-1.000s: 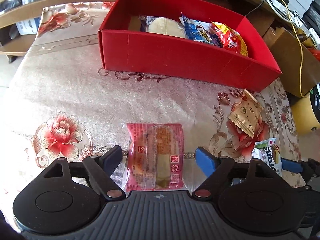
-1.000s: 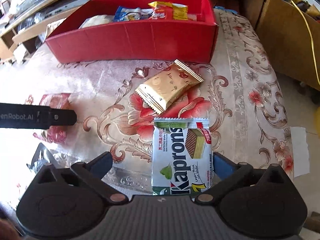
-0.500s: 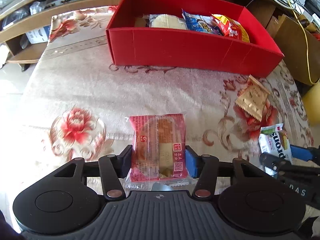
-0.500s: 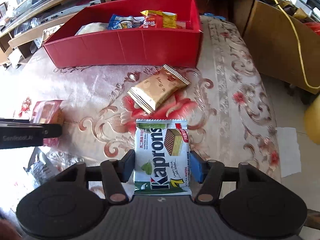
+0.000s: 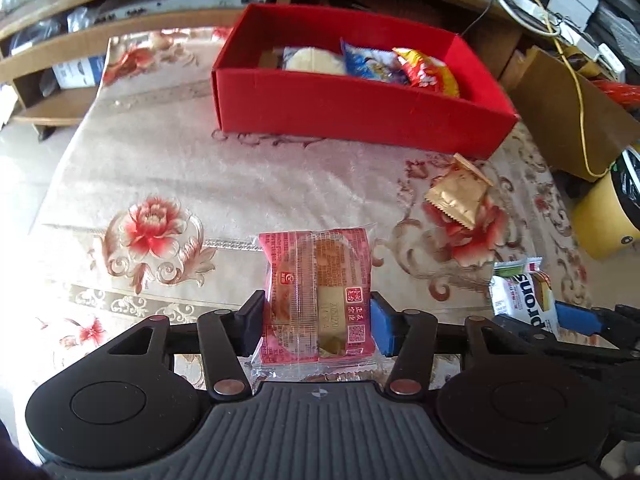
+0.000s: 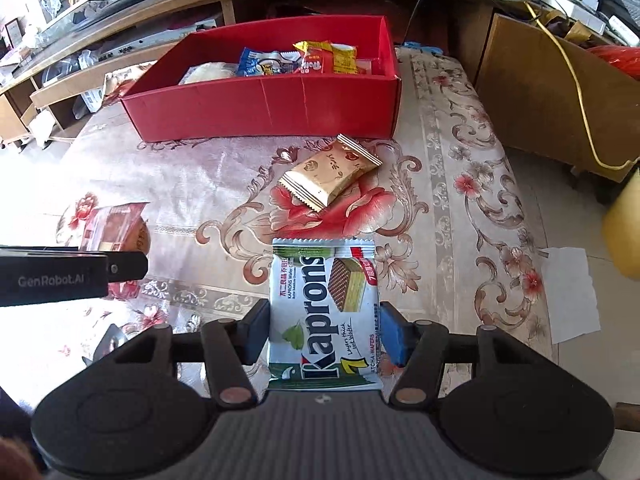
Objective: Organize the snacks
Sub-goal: 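Lift the pink cake and Kaprons wafer and carry them toward the red box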
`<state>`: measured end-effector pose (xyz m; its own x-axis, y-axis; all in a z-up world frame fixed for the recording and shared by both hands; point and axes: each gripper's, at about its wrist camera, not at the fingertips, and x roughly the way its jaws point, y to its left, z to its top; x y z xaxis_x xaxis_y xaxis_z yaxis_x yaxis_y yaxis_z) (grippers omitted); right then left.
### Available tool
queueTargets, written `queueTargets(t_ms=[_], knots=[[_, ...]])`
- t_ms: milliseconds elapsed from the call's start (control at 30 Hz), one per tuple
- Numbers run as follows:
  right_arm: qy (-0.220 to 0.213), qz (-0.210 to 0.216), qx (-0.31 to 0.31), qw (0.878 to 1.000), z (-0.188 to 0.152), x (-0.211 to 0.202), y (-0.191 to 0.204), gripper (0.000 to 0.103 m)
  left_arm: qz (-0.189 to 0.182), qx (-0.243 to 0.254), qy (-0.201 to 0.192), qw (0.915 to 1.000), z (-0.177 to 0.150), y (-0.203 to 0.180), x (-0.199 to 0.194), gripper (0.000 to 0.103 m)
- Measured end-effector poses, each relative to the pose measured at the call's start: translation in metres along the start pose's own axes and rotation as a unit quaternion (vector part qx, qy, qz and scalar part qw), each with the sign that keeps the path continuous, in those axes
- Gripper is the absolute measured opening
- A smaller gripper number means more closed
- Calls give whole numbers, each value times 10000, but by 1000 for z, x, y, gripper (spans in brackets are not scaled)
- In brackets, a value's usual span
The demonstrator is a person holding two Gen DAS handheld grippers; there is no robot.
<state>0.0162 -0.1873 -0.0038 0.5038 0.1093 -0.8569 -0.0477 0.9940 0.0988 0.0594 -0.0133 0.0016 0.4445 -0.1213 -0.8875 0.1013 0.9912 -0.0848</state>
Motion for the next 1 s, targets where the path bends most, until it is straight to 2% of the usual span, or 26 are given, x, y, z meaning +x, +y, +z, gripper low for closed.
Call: queueTargets(t_ms=[133, 233, 367, 667, 1000], knots=[[-184, 60, -56, 9998, 9, -11, 2, 54, 10, -86, -45, 10000, 0, 2, -7, 60], [-299, 207, -10, 9993, 14, -12, 0, 54, -116, -238, -46, 9996, 3, 6, -10, 60], [-279, 368, 115, 9989, 21, -5, -8, 54, 22, -187, -71, 9998, 10, 2, -10, 60], [-557, 557, 255, 9966, 37, -10, -22, 54, 273, -89, -128, 9995, 31, -6, -13, 60], [-785, 579, 295, 9948, 72, -14, -21, 54, -78, 218, -373, 9990, 62, -25, -21, 60]])
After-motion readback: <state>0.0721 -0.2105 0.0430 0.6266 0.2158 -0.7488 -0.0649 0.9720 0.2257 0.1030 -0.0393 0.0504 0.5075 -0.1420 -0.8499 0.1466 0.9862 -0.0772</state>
